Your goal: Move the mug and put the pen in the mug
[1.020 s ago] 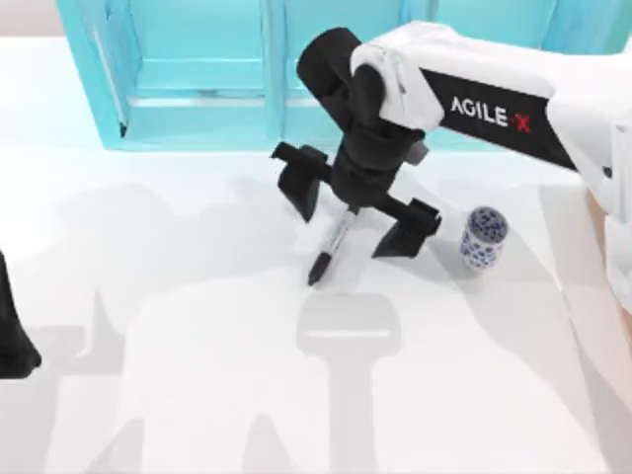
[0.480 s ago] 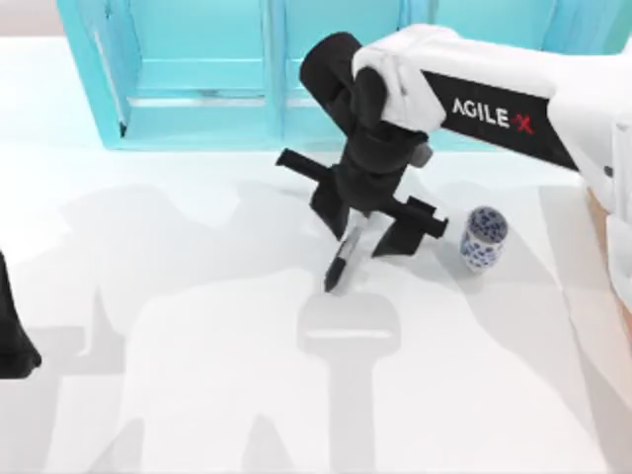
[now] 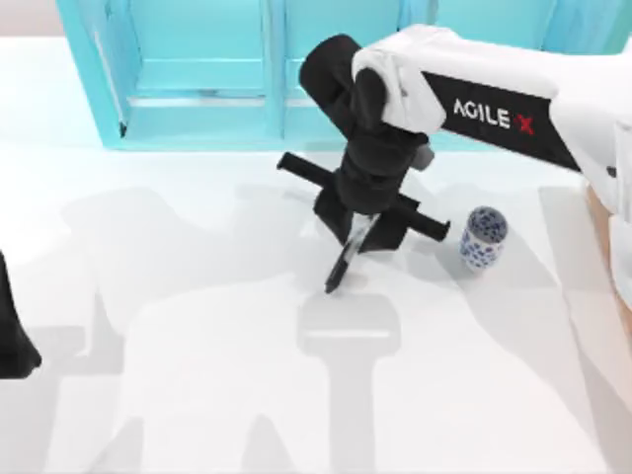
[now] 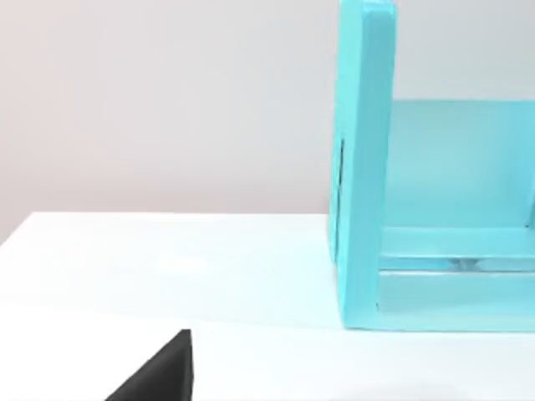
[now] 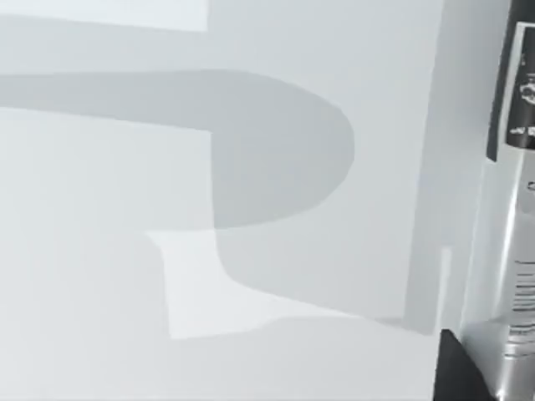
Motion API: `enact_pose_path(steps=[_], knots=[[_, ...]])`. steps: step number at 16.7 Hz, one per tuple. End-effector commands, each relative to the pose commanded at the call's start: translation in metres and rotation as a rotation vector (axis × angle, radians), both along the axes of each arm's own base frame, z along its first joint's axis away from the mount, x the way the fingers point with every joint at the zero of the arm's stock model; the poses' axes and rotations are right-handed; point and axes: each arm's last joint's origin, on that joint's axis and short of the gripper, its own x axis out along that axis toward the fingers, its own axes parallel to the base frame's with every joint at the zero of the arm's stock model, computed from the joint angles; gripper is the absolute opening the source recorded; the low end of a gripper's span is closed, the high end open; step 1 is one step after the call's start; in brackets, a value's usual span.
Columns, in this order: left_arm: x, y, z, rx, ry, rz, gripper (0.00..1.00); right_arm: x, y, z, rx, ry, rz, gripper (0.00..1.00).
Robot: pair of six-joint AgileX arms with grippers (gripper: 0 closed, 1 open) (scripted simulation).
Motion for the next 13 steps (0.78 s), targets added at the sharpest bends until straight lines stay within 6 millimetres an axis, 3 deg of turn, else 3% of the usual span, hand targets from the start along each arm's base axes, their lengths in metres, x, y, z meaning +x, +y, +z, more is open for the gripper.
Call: enact_pose_path(steps=[10,13], knots=[[0.000,0.000,0.000,0.000,0.000,0.000,1.00,-0.074,0.000,0.087,0.014,-0.021,0.001,0.00],[0.000,0.000,0.000,0.000,0.000,0.000,1.00,-0.095,0.000,0.098,0.007,-0.010,0.000,0.00]])
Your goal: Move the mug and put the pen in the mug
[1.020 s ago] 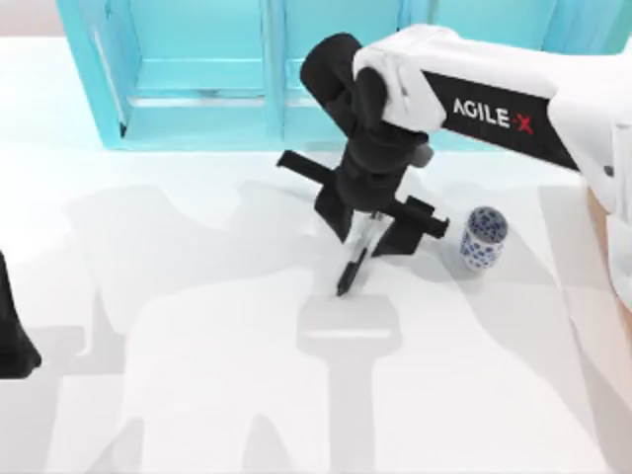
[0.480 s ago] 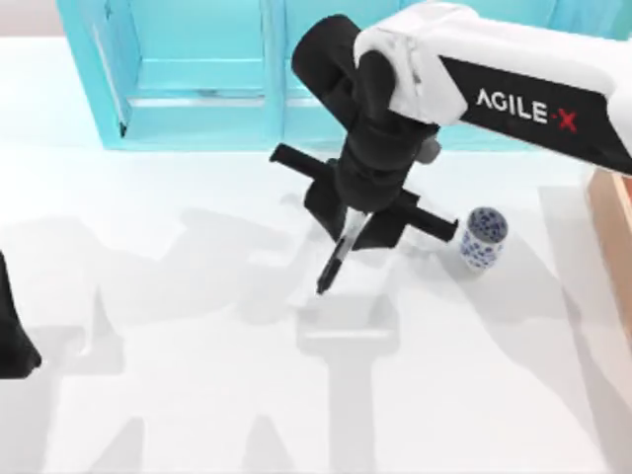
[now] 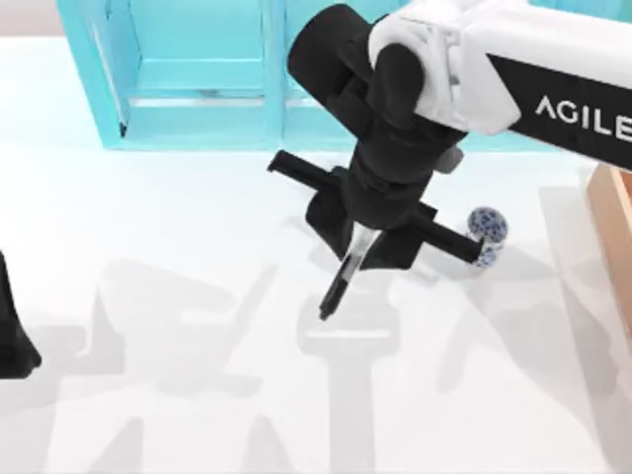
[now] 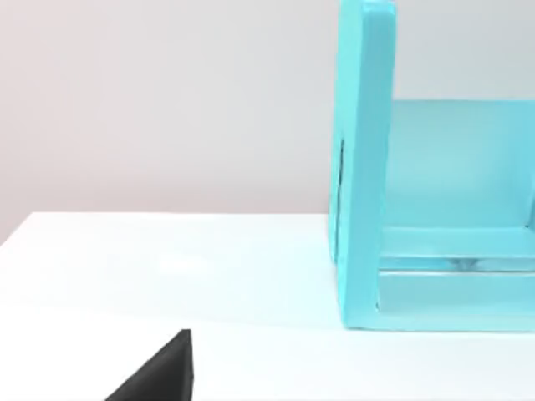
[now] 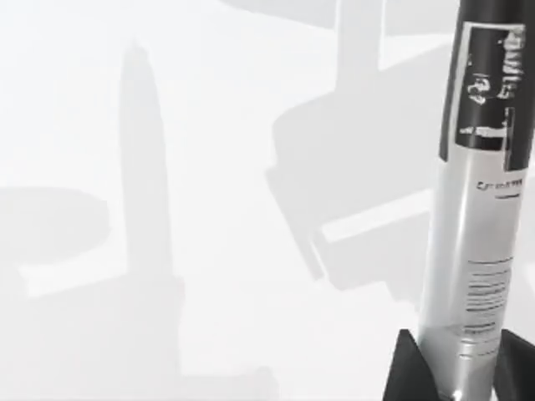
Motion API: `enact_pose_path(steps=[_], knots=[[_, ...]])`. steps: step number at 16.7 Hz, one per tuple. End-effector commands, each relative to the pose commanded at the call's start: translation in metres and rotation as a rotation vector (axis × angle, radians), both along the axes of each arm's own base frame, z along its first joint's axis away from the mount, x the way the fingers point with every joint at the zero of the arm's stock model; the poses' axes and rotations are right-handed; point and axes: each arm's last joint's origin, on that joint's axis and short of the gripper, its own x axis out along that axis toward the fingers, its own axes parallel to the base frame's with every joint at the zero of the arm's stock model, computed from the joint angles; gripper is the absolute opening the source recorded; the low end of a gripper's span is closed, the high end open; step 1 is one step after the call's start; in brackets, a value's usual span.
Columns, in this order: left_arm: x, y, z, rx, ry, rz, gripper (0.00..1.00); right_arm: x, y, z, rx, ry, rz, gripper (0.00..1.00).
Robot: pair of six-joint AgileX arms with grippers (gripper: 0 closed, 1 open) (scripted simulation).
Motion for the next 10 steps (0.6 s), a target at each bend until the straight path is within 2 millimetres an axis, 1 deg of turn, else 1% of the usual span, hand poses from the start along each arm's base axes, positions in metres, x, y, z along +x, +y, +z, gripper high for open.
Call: enact_pose_path(steps=[6,8,10], knots=[[0.0000,0.0000,0.0000,0.000,0.000,0.000,1.00,0.0016,-0.0002,0.0000,0.003,-0.012,0.003,0.00],[0.0000,0.0000,0.0000,0.000,0.000,0.000,1.00,0.0009,0.0019,0.0005,0.006,-0.068,0.035,0.00],[0.0000,0.0000,0.0000,0.000,0.000,0.000,1.00,0.0000,0.0040,-0.0002,0.002,-0.161,0.084,0.00]])
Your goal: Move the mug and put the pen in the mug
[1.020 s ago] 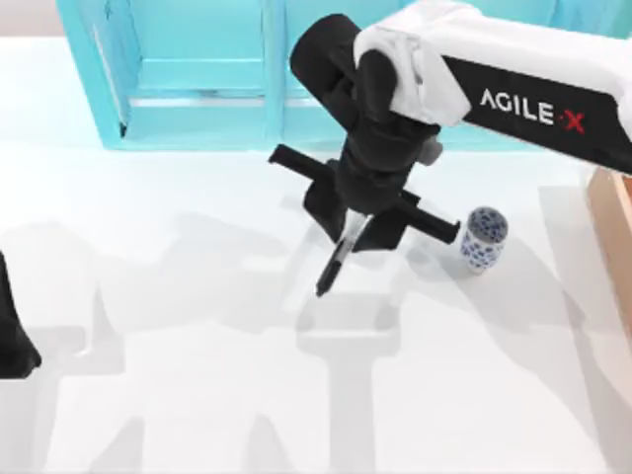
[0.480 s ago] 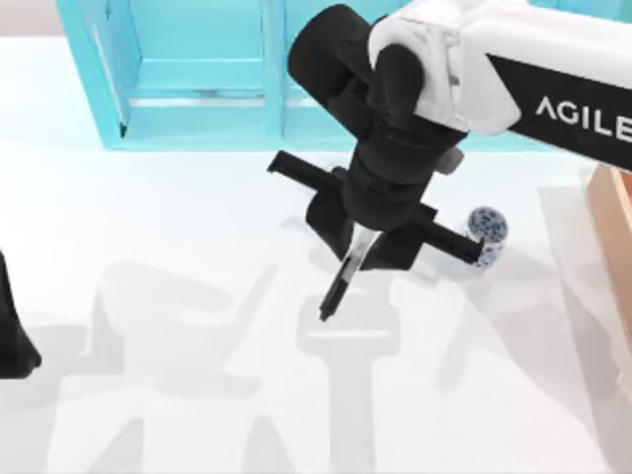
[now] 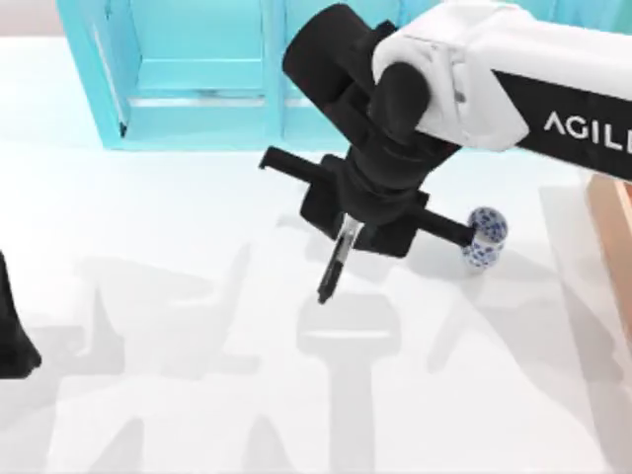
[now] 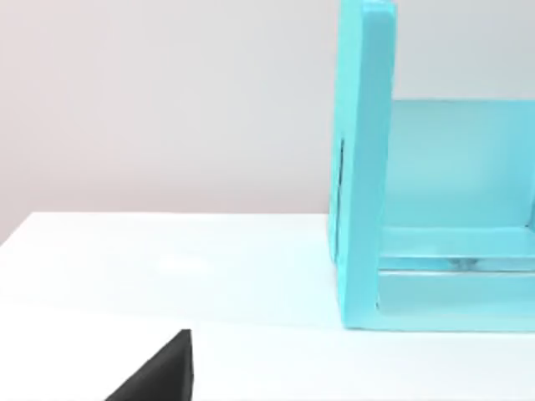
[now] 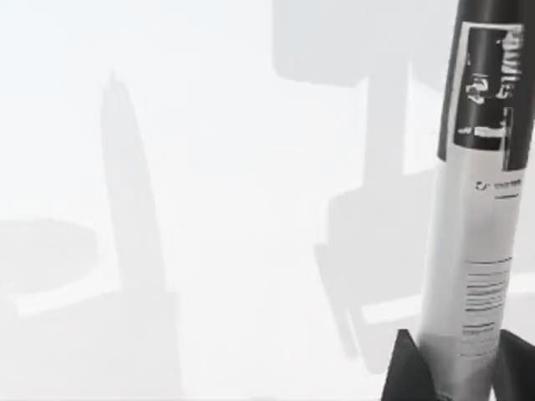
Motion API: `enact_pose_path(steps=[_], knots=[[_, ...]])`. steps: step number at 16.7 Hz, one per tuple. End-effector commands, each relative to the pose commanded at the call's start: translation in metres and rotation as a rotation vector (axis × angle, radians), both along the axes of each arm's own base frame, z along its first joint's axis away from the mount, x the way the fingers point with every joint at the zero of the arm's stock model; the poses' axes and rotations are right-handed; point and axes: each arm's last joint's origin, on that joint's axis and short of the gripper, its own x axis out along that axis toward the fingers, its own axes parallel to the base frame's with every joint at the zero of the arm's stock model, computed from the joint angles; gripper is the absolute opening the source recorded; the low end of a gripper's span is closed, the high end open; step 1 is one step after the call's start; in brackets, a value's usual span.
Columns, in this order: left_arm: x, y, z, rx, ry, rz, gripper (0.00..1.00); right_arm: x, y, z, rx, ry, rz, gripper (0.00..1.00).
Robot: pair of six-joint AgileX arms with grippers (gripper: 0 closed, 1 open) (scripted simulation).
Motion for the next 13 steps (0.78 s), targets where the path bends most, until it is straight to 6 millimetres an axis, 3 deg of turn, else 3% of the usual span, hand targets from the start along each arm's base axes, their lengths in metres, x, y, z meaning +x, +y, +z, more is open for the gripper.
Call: enact_pose_path(steps=[7,13], knots=[[0.000,0.000,0.000,0.000,0.000,0.000,1.00,-0.012,0.000,-0.019,-0.126,-0.481,0.180,0.00],[0.000,0.000,0.000,0.000,0.000,0.000,1.00,-0.038,-0.016,-0.035,-0.336,-0.914,0.204,0.00]])
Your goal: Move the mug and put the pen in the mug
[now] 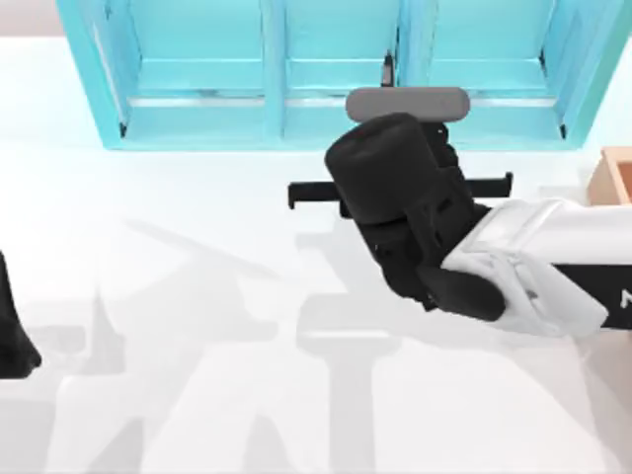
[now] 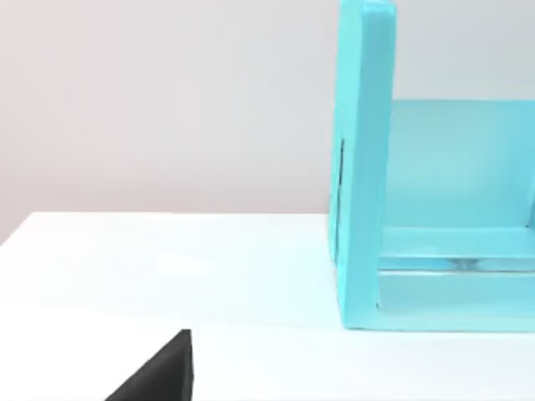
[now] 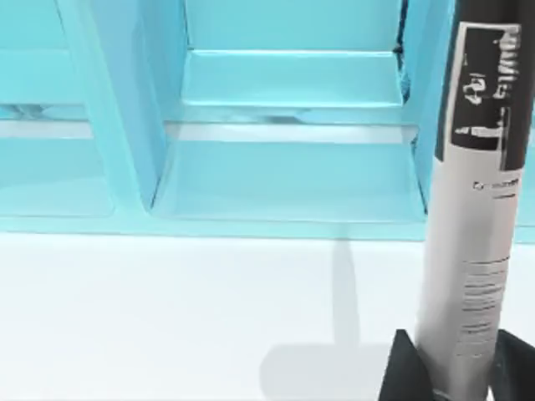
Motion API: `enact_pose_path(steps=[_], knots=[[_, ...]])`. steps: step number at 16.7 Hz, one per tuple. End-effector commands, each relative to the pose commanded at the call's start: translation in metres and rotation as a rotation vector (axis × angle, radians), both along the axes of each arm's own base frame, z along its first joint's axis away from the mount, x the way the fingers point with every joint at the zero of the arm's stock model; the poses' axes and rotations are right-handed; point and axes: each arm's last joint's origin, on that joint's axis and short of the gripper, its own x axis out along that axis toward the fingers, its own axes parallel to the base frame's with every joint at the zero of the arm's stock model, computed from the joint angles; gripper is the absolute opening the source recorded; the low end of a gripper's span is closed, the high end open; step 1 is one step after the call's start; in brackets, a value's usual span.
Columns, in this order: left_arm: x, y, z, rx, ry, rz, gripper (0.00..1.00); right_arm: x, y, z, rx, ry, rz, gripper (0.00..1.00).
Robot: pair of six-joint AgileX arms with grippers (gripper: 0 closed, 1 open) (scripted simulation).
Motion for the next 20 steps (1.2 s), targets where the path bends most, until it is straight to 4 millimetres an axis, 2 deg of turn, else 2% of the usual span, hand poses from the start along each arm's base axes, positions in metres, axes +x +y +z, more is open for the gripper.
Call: enact_pose_path(steps=[4,9,14,20], knots=[[0.000,0.000,0.000,0.000,0.000,0.000,1.00,-0.020,-0.019,-0.001,-0.076,-0.231,-0.098,0.00],[0.000,0.000,0.000,0.000,0.000,0.000,1.00,-0.046,-0.042,0.007,-0.094,-0.401,-0.239,0.00],[0.000,0.000,0.000,0.000,0.000,0.000,1.00,-0.061,-0.052,0.013,-0.073,-0.462,-0.296,0.00],[0.000,0.000,0.000,0.000,0.000,0.000,1.00,-0.059,-0.053,0.012,-0.075,-0.461,-0.300,0.00]])
